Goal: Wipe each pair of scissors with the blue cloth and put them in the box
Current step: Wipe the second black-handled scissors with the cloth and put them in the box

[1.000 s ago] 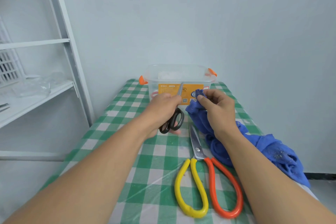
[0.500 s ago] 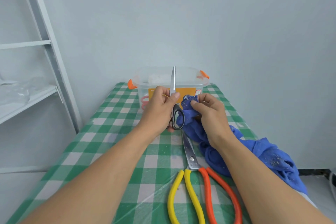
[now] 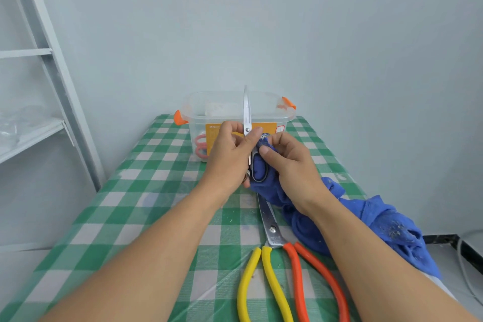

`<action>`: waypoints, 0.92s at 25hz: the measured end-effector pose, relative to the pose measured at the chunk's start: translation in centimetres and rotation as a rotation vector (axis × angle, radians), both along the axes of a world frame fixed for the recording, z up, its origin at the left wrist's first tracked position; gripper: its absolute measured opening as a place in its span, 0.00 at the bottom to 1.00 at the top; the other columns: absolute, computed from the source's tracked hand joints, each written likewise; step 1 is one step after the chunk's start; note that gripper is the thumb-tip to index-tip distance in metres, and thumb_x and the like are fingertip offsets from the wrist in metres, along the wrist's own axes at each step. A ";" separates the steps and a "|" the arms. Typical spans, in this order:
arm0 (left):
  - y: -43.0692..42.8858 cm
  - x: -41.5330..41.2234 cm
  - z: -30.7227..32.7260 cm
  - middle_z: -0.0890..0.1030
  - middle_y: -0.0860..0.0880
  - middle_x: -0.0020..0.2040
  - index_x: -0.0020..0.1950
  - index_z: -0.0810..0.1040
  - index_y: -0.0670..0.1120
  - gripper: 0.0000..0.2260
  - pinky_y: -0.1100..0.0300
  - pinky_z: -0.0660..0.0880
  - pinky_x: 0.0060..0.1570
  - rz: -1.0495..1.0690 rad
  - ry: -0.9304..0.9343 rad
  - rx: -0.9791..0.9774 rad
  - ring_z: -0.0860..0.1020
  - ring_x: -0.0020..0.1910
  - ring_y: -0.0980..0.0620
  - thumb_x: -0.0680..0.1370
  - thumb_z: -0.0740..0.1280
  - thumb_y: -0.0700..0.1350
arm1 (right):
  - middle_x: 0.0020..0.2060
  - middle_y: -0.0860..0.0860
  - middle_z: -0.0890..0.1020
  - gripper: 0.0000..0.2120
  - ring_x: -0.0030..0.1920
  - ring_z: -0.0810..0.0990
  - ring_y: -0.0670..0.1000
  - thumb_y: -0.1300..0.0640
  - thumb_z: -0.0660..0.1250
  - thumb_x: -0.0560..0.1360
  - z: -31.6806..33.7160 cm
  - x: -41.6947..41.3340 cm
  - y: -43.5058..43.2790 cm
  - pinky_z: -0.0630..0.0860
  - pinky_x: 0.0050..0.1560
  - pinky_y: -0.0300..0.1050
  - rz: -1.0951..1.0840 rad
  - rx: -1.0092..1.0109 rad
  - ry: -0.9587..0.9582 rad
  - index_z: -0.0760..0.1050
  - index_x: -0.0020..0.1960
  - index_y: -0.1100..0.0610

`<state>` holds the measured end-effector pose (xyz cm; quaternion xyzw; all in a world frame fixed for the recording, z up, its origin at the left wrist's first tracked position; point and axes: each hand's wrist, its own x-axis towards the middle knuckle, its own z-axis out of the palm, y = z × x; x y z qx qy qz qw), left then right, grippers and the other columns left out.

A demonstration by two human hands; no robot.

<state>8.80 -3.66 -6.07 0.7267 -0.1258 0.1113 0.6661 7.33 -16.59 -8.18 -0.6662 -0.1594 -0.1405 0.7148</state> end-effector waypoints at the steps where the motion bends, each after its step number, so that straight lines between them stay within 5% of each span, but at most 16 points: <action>1: 0.3 0.0 0.1 0.72 0.42 0.32 0.49 0.69 0.43 0.17 0.62 0.63 0.17 -0.034 0.026 -0.028 0.67 0.18 0.48 0.82 0.62 0.57 | 0.41 0.65 0.79 0.04 0.43 0.78 0.57 0.60 0.66 0.77 -0.1 0.1 0.0 0.75 0.50 0.56 -0.005 -0.027 -0.015 0.74 0.47 0.61; 4: 1.5 0.0 0.3 0.69 0.42 0.34 0.43 0.71 0.40 0.24 0.64 0.61 0.20 -0.133 0.067 -0.112 0.64 0.24 0.50 0.83 0.57 0.61 | 0.38 0.52 0.79 0.03 0.41 0.77 0.51 0.57 0.65 0.76 -0.2 0.3 0.2 0.74 0.49 0.52 -0.067 -0.132 -0.059 0.74 0.44 0.53; 9: 4.3 -0.1 0.7 0.74 0.47 0.33 0.49 0.79 0.43 0.17 0.64 0.64 0.19 -0.184 0.155 -0.091 0.69 0.26 0.51 0.83 0.61 0.55 | 0.42 0.59 0.81 0.07 0.43 0.80 0.62 0.62 0.64 0.81 -0.3 0.4 -0.7 0.81 0.48 0.56 -0.068 -0.082 -0.043 0.75 0.46 0.54; 12: 5.2 -0.2 0.6 0.73 0.46 0.33 0.54 0.78 0.41 0.19 0.60 0.73 0.23 -0.239 0.206 -0.124 0.74 0.25 0.48 0.83 0.61 0.57 | 0.40 0.50 0.81 0.02 0.41 0.79 0.53 0.57 0.66 0.77 -0.4 0.5 -0.9 0.77 0.48 0.54 -0.058 -0.210 -0.105 0.76 0.46 0.53; 16: 5.8 -0.3 0.2 0.74 0.48 0.31 0.46 0.75 0.45 0.13 0.64 0.64 0.19 -0.144 0.139 0.005 0.69 0.20 0.51 0.84 0.61 0.52 | 0.37 0.49 0.79 0.04 0.38 0.76 0.48 0.62 0.67 0.80 -0.4 0.5 -1.0 0.73 0.44 0.46 -0.024 -0.309 -0.085 0.76 0.46 0.58; 19: 6.1 -0.2 -0.1 0.76 0.48 0.31 0.44 0.71 0.46 0.11 0.65 0.62 0.19 -0.111 0.080 0.057 0.68 0.19 0.51 0.84 0.61 0.49 | 0.39 0.53 0.80 0.06 0.40 0.77 0.50 0.66 0.66 0.80 0.1 0.1 -0.7 0.74 0.44 0.42 -0.019 -0.195 -0.018 0.74 0.43 0.62; 23: 5.9 -0.2 -0.2 0.80 0.49 0.32 0.48 0.71 0.46 0.08 0.61 0.65 0.19 -0.034 0.014 0.088 0.72 0.21 0.50 0.85 0.60 0.47 | 0.32 0.45 0.81 0.12 0.36 0.79 0.46 0.70 0.63 0.79 1.1 -0.2 -1.3 0.74 0.42 0.38 -0.242 0.101 -0.046 0.73 0.39 0.57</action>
